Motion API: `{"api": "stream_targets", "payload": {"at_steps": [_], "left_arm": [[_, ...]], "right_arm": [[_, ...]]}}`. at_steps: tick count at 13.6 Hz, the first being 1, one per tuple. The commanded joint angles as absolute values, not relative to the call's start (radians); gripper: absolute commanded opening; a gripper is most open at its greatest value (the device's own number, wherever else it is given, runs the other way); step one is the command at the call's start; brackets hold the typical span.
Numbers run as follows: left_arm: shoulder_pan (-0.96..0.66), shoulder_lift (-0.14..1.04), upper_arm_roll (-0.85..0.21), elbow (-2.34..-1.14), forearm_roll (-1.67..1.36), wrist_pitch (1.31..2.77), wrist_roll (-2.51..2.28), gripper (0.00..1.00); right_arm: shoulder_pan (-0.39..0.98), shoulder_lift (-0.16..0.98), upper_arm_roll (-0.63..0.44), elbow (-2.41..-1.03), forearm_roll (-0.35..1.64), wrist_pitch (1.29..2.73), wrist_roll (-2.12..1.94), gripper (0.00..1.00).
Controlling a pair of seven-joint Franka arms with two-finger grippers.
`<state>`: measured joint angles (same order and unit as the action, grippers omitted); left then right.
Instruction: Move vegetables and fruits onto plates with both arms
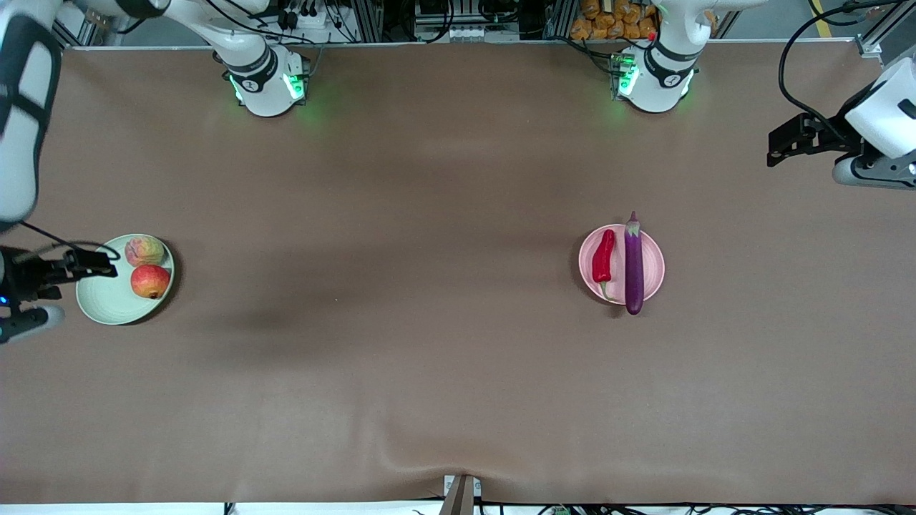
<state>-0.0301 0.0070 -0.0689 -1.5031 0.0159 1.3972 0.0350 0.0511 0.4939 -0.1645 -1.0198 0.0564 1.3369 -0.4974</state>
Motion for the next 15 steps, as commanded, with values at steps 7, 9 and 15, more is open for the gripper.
{"api": "stream_targets", "payload": {"at_steps": [7,9,15], "left_arm": [[-0.034,0.031,-0.071,-1.496,0.011,1.425,0.026,1.0],[-0.035,0.031,-0.071,-1.496,0.011,1.425,0.025,1.0],[-0.032,0.031,-0.071,-1.494,0.011,1.425,0.025,1.0]], "right_arm": [[0.005,0.053,-0.115,-1.364,0.066,1.259,-0.186,1.0],[0.005,-0.024,-0.114,-1.498,0.066,1.339,-0.173,1.0],[0.006,-0.025,-0.061,-1.525,0.063,1.341,-0.005,1.0]]}}
